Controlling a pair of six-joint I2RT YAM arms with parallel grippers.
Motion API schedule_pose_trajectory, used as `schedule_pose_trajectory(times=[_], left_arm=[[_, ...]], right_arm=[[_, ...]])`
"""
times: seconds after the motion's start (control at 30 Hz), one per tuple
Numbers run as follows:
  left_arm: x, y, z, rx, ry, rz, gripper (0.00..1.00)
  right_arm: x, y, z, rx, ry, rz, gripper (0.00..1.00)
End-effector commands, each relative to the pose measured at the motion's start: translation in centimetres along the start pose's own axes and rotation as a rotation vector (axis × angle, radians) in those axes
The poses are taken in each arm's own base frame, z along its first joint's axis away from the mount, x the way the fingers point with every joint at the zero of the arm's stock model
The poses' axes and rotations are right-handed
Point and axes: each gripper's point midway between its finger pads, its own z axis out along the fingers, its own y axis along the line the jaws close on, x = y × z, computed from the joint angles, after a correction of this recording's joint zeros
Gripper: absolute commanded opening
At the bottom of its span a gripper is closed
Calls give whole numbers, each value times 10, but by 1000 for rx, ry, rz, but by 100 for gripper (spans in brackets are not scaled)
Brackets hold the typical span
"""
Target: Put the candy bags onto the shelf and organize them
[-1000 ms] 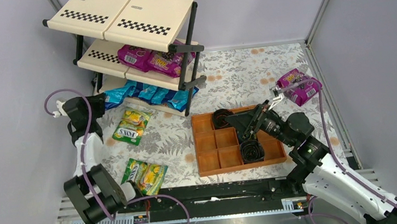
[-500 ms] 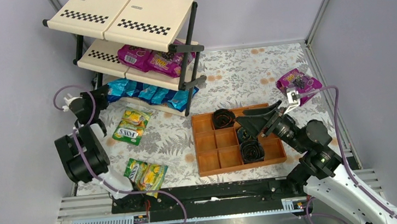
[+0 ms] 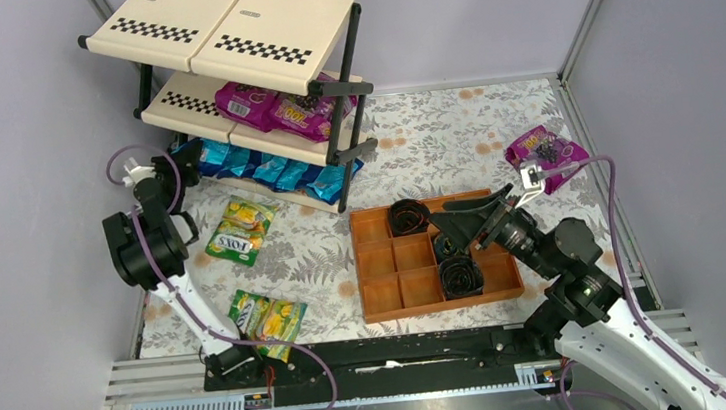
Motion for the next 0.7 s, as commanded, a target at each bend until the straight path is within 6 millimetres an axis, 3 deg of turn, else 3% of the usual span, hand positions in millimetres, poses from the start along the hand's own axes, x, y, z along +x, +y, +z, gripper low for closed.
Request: schedule_pose_trajectory(times=[0.0,0.13,0.3,0.5,0.67], left_arm=[[-7,-68,16,274,-14,111,10],[-4,-49,38,263,-18,38,12],[-8,-20,51,250,-63,-62,11],[-16,-4,68,199,-77,-28,12],[-22,-1,72,167,-86,13,12]], right_arm=[[-6,-2,4,2,-30,-16,100],[-6,-7,4,26,-30,-30,100],[-11,-9,1,42,-58,-52,100],[-16,-14,1,79,-63,-102,100],[-19,-12,7,86,-42,-148,100]])
